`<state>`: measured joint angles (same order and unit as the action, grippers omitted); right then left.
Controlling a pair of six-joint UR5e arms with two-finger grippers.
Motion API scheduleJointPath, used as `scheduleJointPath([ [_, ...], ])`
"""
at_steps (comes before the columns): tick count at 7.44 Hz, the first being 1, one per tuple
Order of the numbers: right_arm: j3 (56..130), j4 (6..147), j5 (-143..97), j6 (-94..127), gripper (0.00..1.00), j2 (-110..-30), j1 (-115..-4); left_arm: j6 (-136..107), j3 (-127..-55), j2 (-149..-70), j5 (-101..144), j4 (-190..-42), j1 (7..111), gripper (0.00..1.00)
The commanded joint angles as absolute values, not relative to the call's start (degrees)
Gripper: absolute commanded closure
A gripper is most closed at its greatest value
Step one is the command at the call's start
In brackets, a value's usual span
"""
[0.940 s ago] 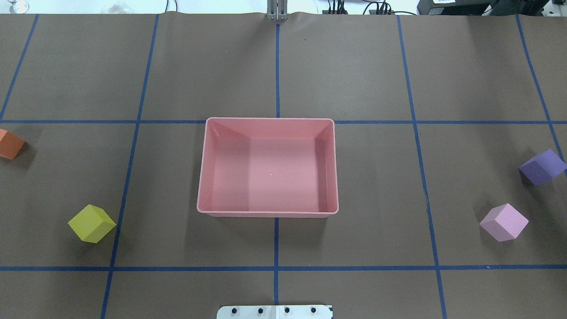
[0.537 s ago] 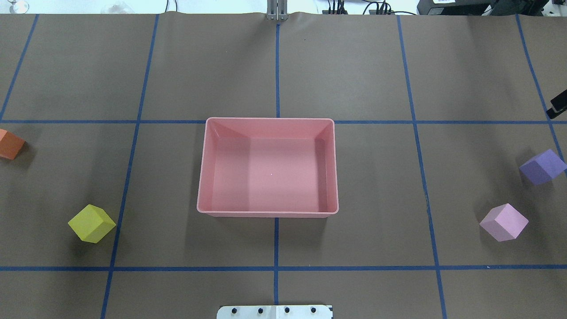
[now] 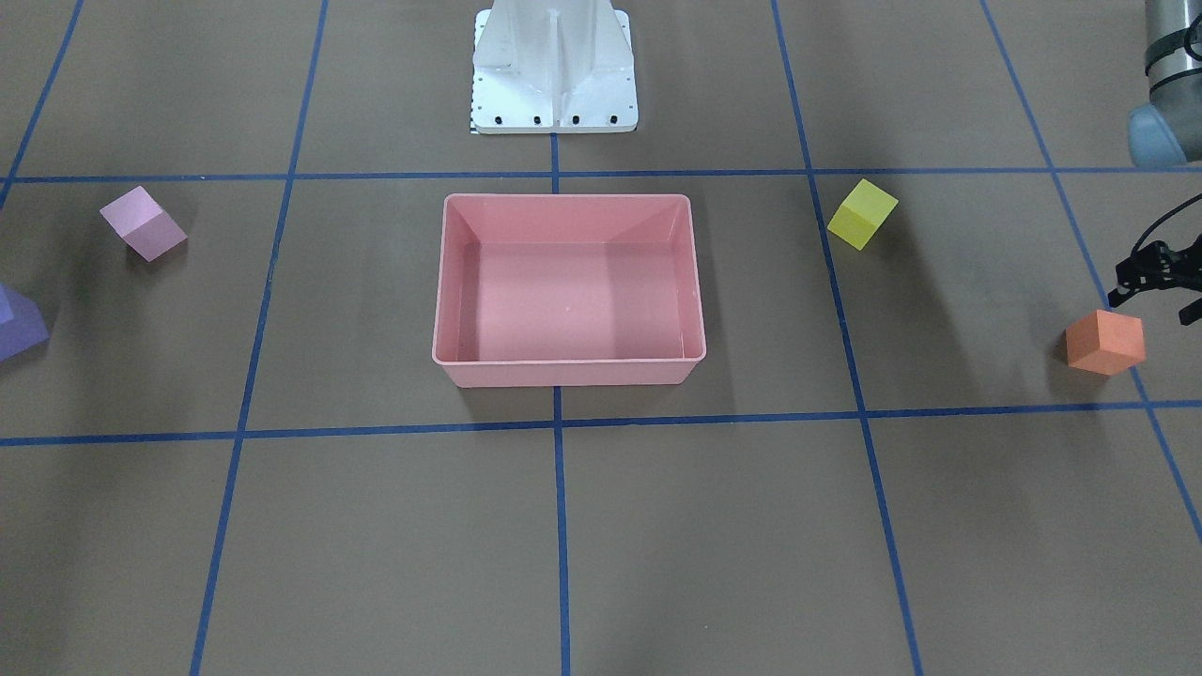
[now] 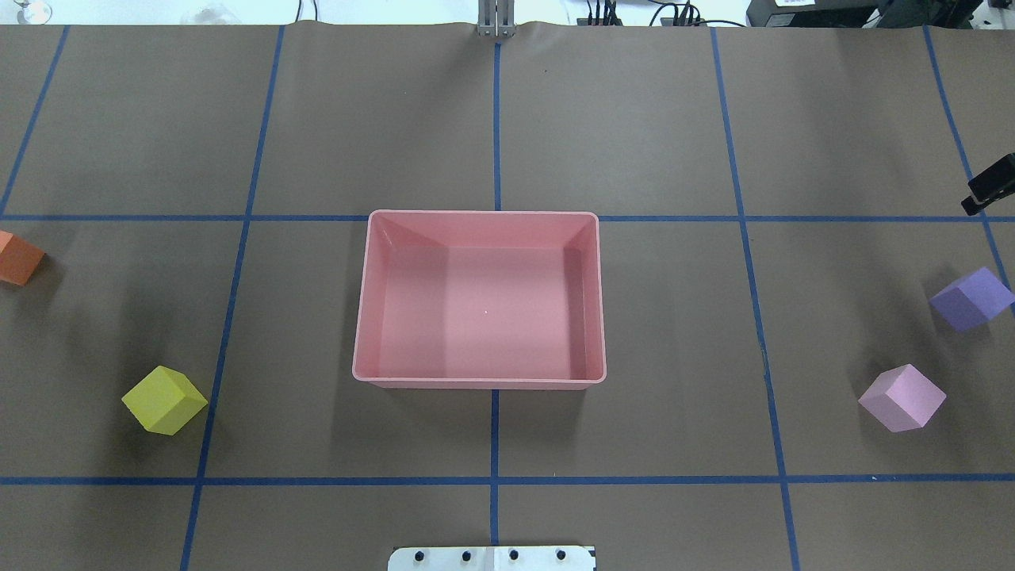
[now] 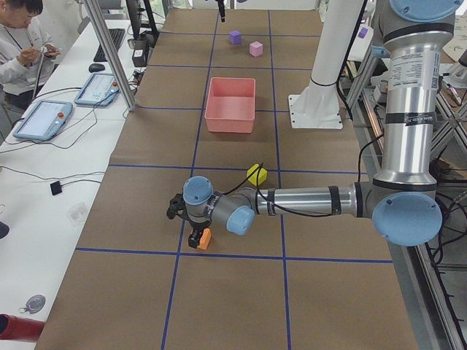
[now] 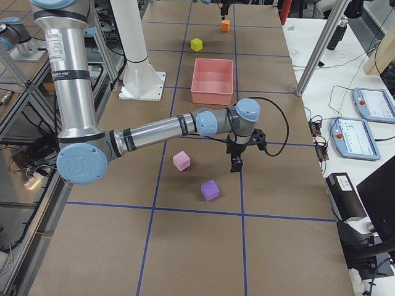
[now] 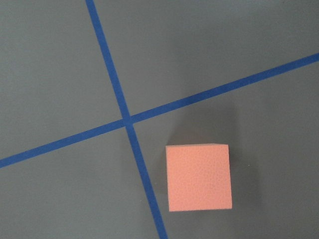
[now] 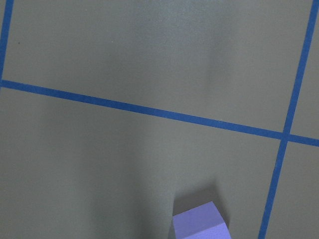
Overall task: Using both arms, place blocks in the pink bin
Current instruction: 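Lower the left gripper onto the orange cube and grasp it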
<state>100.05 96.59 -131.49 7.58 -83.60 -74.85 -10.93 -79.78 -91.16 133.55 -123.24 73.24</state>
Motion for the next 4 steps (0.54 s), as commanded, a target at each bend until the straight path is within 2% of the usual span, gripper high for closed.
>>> scheduleJointPath([
  [1,100.02,96.59,-131.48,7.65,0.00,-83.67,-74.88,-11.34,-75.25,-94.03,133.42,-124.80,71.64,0.01],
  [4,99.93,96.59,-131.48,7.65,0.00,-83.76,-74.88,-11.43,-73.04,-94.48,133.51,-125.24,69.61,0.02],
])
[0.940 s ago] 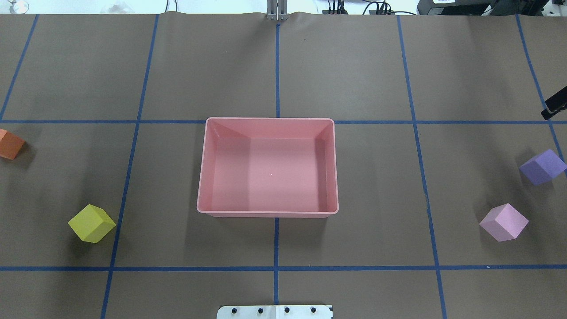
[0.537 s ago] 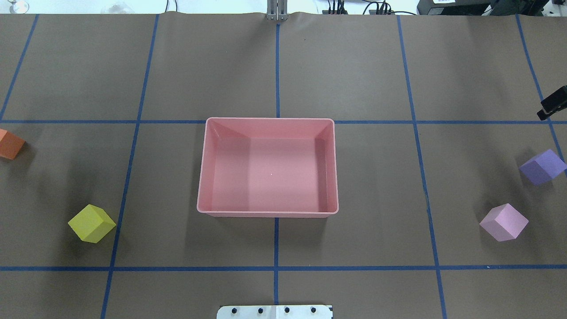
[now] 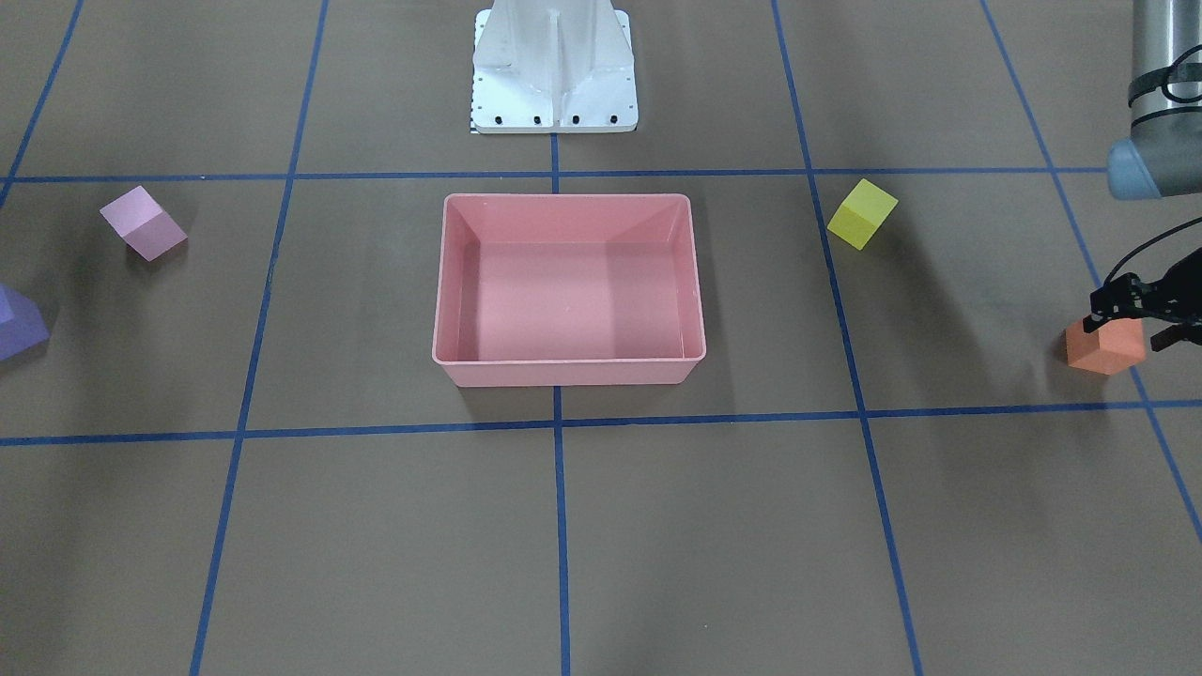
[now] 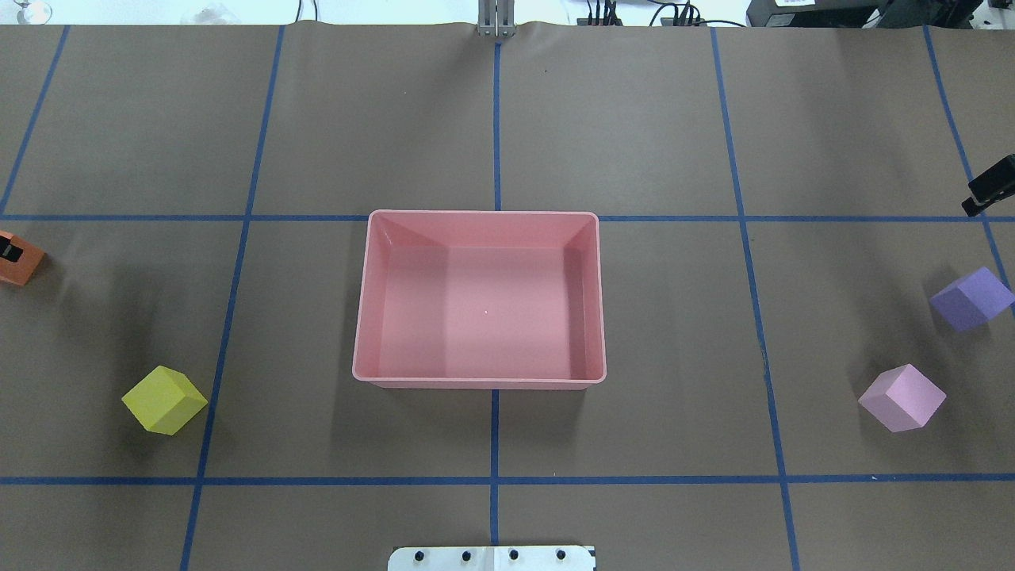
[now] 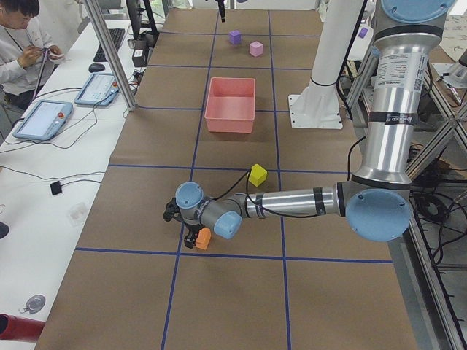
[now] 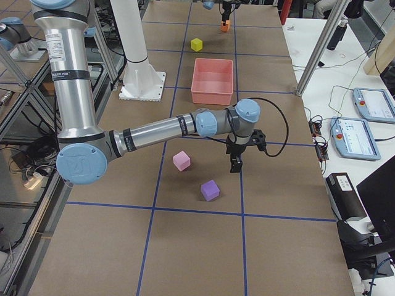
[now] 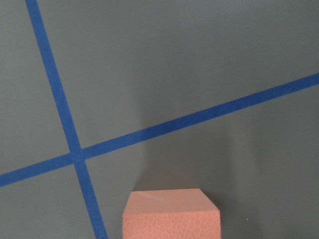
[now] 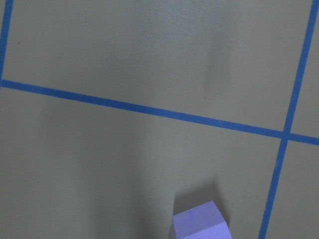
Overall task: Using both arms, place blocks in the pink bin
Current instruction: 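Lower the left gripper onto the orange cube and grasp it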
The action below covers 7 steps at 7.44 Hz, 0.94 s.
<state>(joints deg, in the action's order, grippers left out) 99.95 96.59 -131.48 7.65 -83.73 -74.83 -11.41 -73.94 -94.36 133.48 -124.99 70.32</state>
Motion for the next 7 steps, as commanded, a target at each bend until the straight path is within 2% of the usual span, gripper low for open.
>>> scheduleJointPath([
  [1,99.93,96.59,-131.48,7.65,0.00,-83.76,-74.80,-11.60,-72.95,-94.48,133.51,-125.16,69.52,0.20],
  [2,99.93,96.59,-131.48,7.65,0.00,-83.76,-74.79,-11.60,-72.60,-94.48,133.51,-125.16,69.35,0.52],
  [3,99.93,96.59,-131.48,7.65,0.00,-83.76,-74.79,-12.04,-73.38,-94.66,133.51,-125.42,69.35,0.78],
  [4,99.93,96.59,-131.48,7.65,0.00,-83.76,-74.62,-12.13,-75.39,-94.83,133.85,-125.16,69.35,0.91],
  [7,100.02,96.59,-131.48,7.65,0.00,-83.67,-74.62,-23.82,-87.58,-95.62,135.62,-120.33,69.35,0.92],
])
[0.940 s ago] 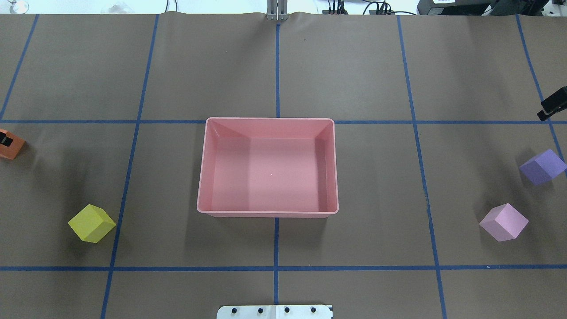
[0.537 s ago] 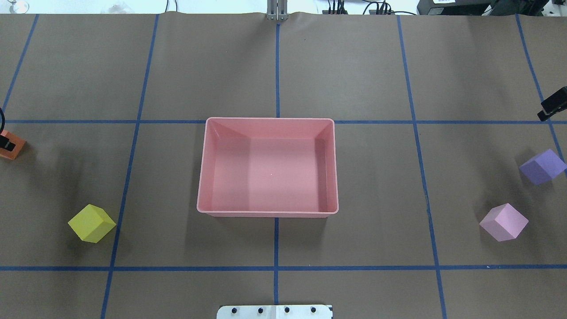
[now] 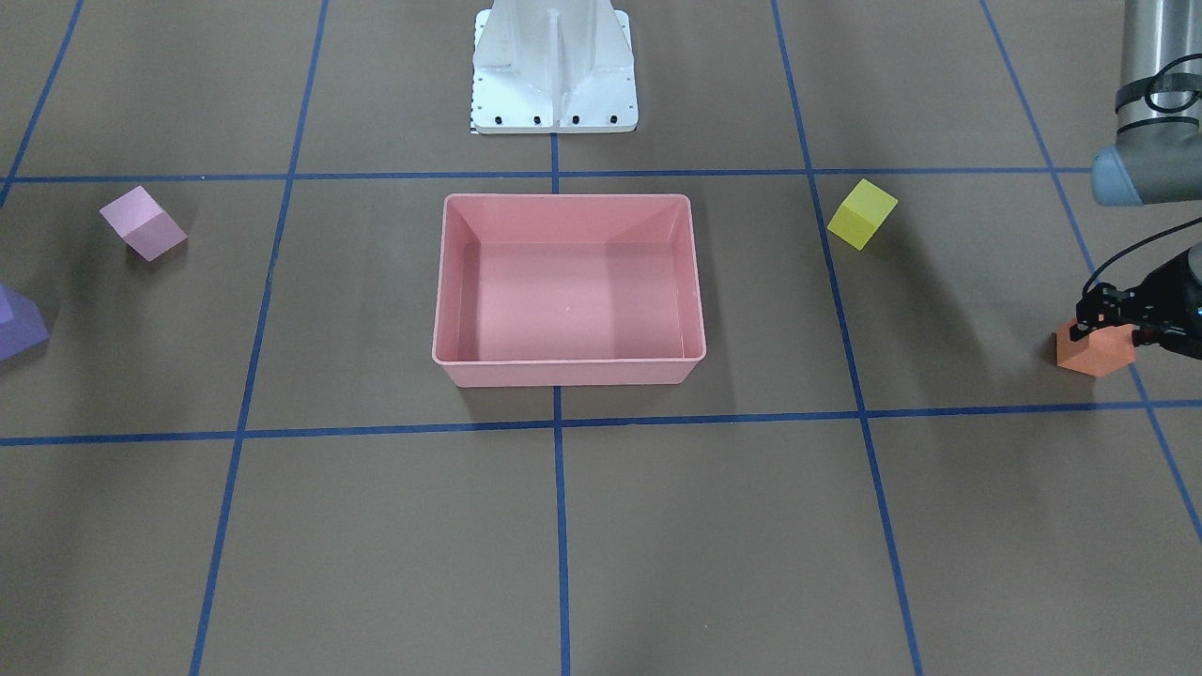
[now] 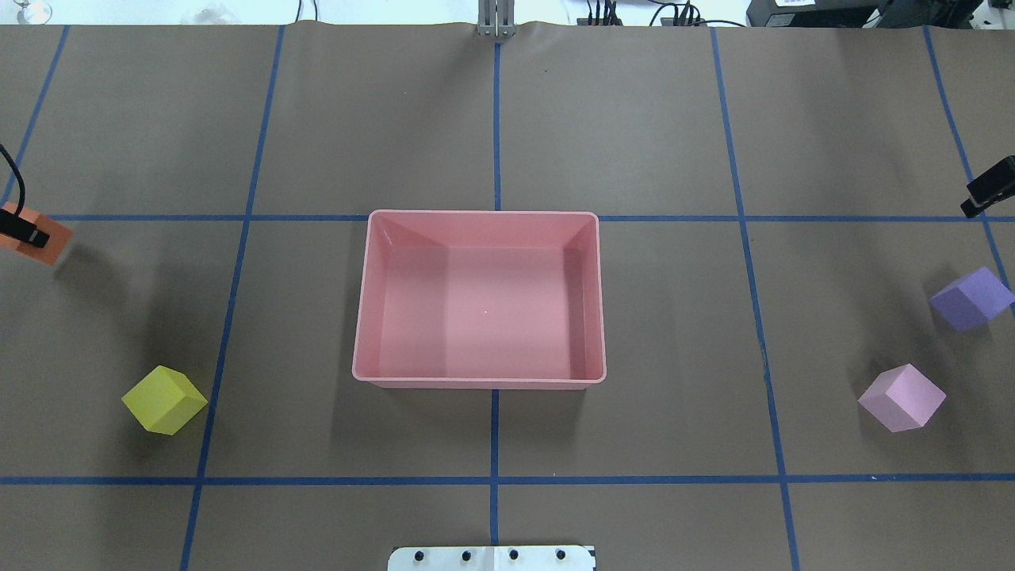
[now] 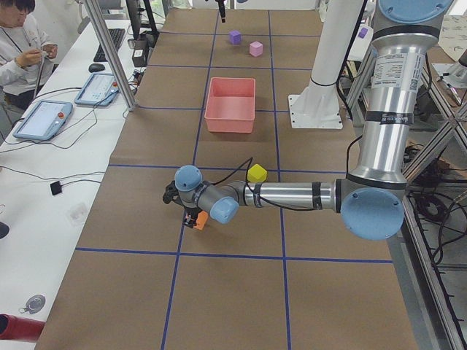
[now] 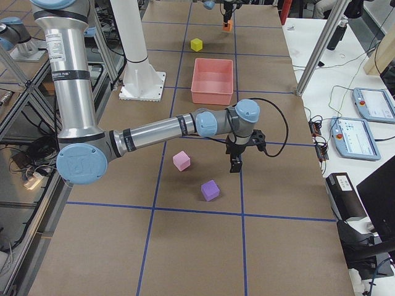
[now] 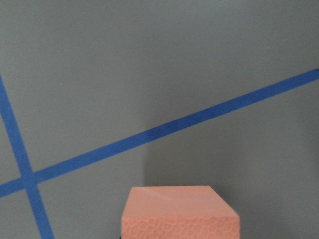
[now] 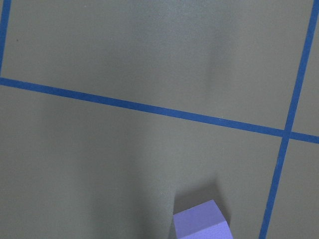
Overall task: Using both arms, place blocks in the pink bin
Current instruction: 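Lower the left gripper onto the orange cube and grasp it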
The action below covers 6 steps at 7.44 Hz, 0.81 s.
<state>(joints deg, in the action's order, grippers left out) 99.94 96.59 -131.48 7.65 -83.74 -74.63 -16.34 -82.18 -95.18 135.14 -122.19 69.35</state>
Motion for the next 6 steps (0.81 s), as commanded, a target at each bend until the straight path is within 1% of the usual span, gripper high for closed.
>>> scheduleJointPath([
  [1,100.02,96.59,-131.48,7.65,0.00,-83.67,-74.53,-34.35,-91.19,-97.02,136.31,-120.41,68.48,0.92],
  [2,100.02,96.59,-131.48,7.65,0.00,-83.67,-74.44,-41.94,-94.62,-97.47,136.49,-120.41,63.94,0.91],
  [3,100.02,96.50,-131.48,7.65,0.00,-83.67,-74.36,-52.19,-96.92,-100.86,136.23,-120.41,60.07,0.90],
  [4,100.02,96.59,-131.48,7.65,0.00,-83.67,-74.36,-61.69,-97.73,-105.42,136.06,-120.41,56.29,0.89],
  [6,100.19,96.50,-131.48,7.56,0.00,-83.58,-74.27,-73.16,-97.39,-113.43,130.64,-120.06,48.03,0.86],
])
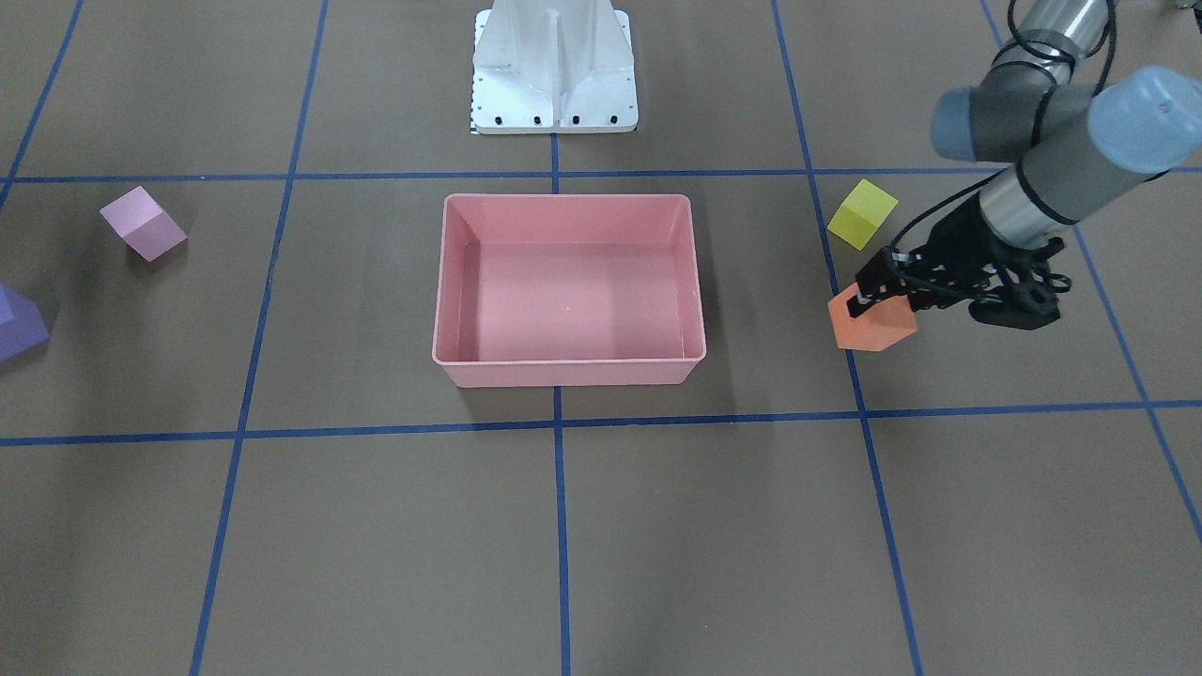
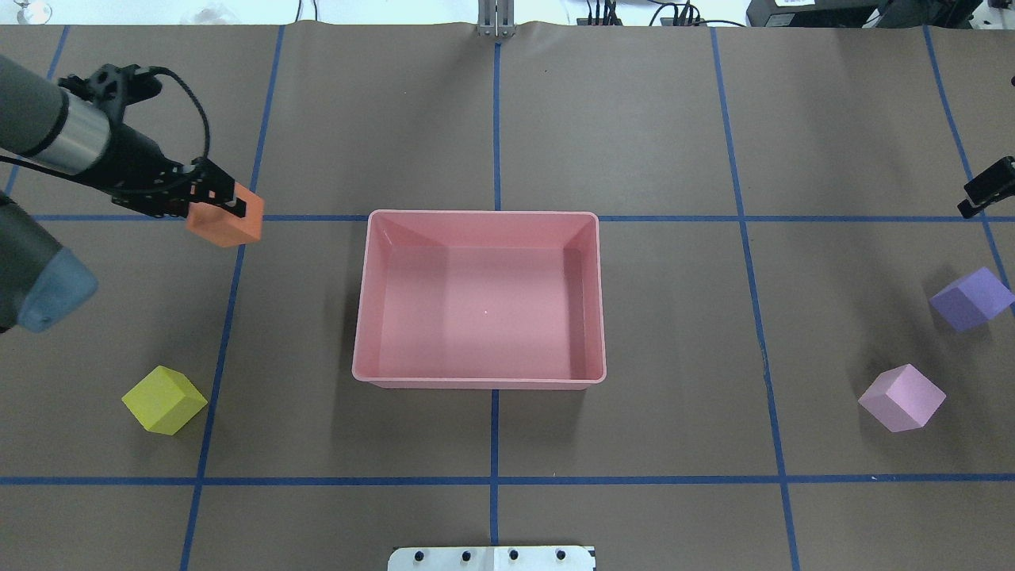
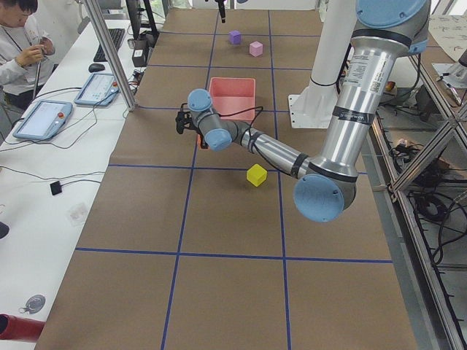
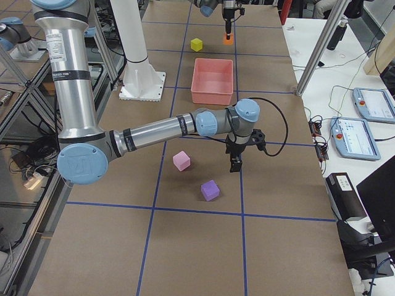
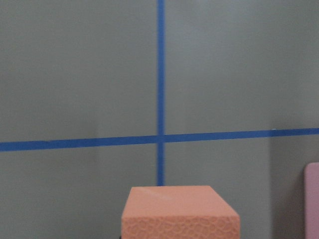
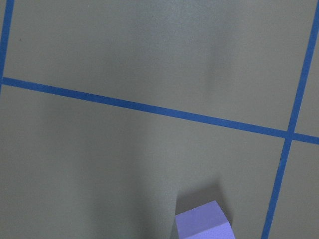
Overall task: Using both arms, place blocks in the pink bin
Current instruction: 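Carry the orange cube into the pink bin and release it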
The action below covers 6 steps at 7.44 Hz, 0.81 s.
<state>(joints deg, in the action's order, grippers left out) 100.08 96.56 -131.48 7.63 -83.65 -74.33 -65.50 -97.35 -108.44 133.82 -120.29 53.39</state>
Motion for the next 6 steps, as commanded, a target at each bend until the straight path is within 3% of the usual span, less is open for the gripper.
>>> scheduleJointPath([
  [1,100.63,95.20,-131.40,7.56,0.00,-83.58,-73.66,-77.82,-96.77,-118.51,128.43,-117.10,44.33,0.86],
  [2,100.63,92.92,-131.31,7.65,0.00,-84.11,-73.57,-79.44,-96.77,-124.92,125.80,-110.11,42.03,0.81],
  [3,100.63,92.47,-131.31,7.73,0.00,-84.37,-73.48,-79.45,-96.68,-128.81,124.12,-103.60,39.05,0.64],
  [4,100.63,92.46,-131.31,7.73,0.00,-84.37,-73.39,-79.37,-96.85,-128.67,118.97,-103.01,36.07,0.01],
  [6,100.99,87.84,-132.10,8.00,0.00,-85.25,-72.87,-78.58,-99.56,-125.62,116.45,-101.44,35.85,0.00],
])
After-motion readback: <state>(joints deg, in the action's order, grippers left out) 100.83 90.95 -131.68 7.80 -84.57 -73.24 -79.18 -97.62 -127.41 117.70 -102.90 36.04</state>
